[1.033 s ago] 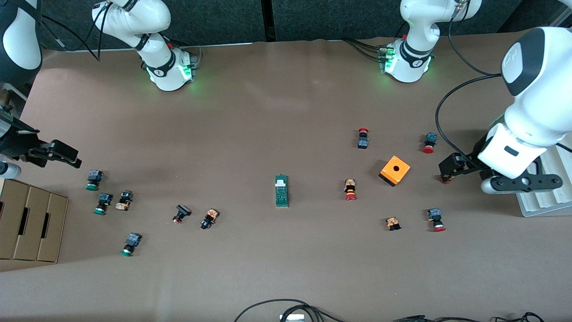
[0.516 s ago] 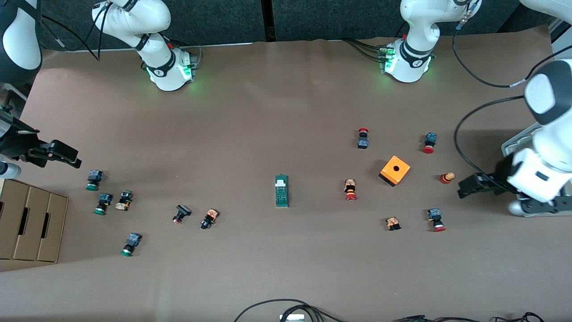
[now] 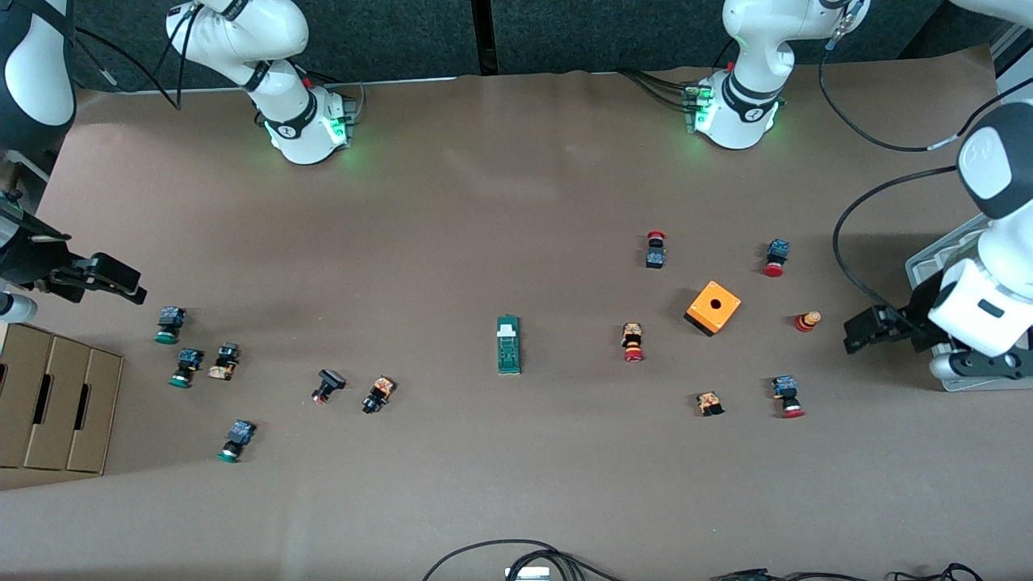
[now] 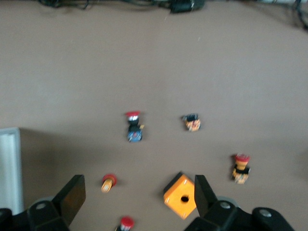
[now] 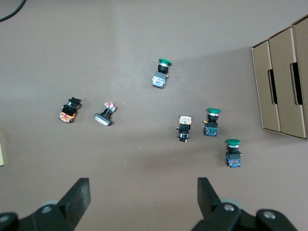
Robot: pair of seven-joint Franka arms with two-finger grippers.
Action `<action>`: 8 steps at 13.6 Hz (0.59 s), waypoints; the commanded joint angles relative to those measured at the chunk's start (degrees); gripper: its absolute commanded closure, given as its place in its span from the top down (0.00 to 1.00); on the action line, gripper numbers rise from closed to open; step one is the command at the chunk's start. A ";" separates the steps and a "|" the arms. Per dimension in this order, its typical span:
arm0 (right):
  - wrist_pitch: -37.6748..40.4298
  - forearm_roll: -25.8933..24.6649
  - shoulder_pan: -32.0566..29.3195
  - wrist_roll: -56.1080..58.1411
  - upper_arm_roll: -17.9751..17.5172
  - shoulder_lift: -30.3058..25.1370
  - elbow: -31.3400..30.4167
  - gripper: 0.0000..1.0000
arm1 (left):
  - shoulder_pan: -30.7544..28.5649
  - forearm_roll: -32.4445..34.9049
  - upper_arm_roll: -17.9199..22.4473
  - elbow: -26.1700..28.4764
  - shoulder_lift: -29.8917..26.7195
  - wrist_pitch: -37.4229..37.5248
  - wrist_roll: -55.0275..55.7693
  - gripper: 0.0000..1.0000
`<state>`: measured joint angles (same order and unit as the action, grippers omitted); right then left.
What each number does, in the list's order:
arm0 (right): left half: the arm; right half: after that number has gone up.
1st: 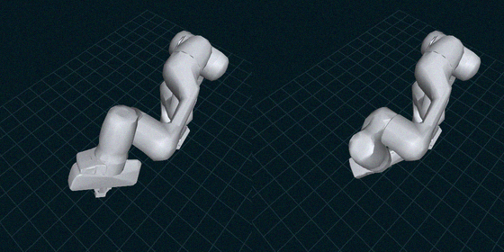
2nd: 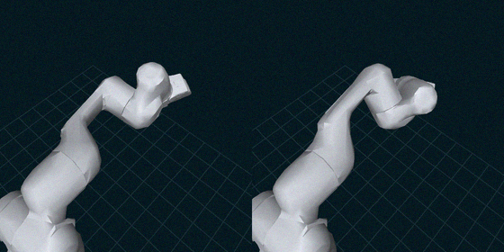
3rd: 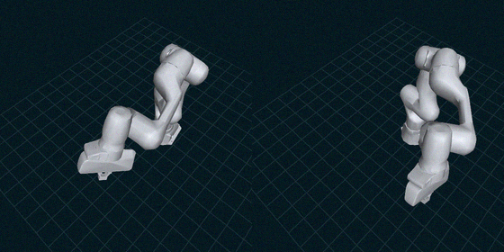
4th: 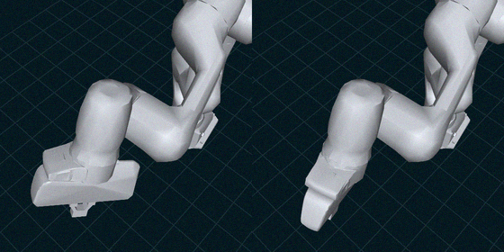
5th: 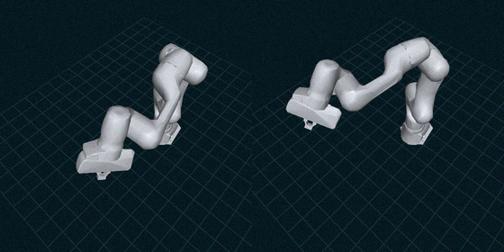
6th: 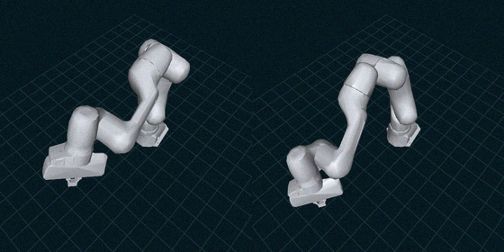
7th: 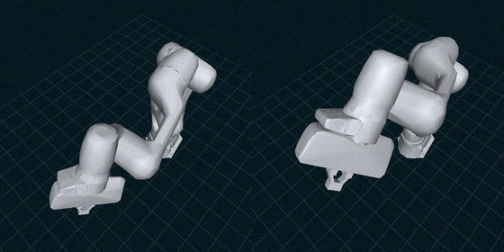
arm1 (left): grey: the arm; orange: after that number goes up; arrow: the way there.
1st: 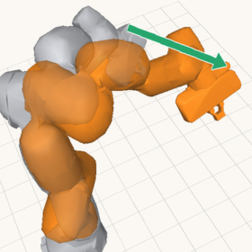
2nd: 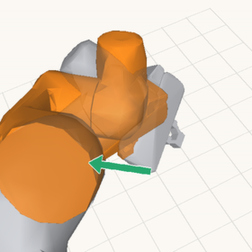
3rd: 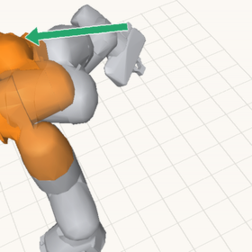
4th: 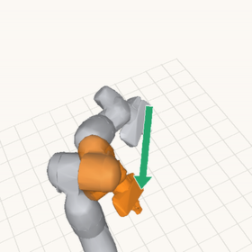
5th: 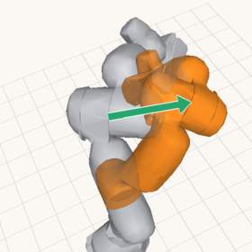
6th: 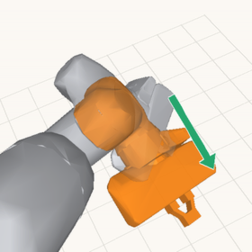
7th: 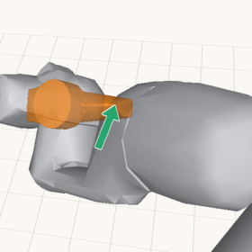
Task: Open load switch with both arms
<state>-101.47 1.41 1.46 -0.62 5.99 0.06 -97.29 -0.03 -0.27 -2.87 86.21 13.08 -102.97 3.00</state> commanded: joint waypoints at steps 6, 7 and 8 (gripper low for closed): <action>-0.31 -0.88 0.30 0.10 0.16 0.64 1.14 0.99 | -0.32 1.50 -1.17 -0.77 -8.60 12.52 2.10 1.00; -0.31 -0.79 0.30 0.10 0.25 0.64 1.14 0.99 | -0.41 2.03 -1.17 -1.12 -8.17 12.53 2.01 1.00; -0.31 -0.88 0.30 0.10 0.16 0.64 1.14 0.99 | -0.41 1.77 -1.09 -1.56 -7.55 12.53 2.36 1.00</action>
<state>-101.52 1.41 1.46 -0.62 5.99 0.08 -97.28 -0.36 0.84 -4.00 84.69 5.01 -90.99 4.31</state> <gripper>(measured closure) 0.004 0.000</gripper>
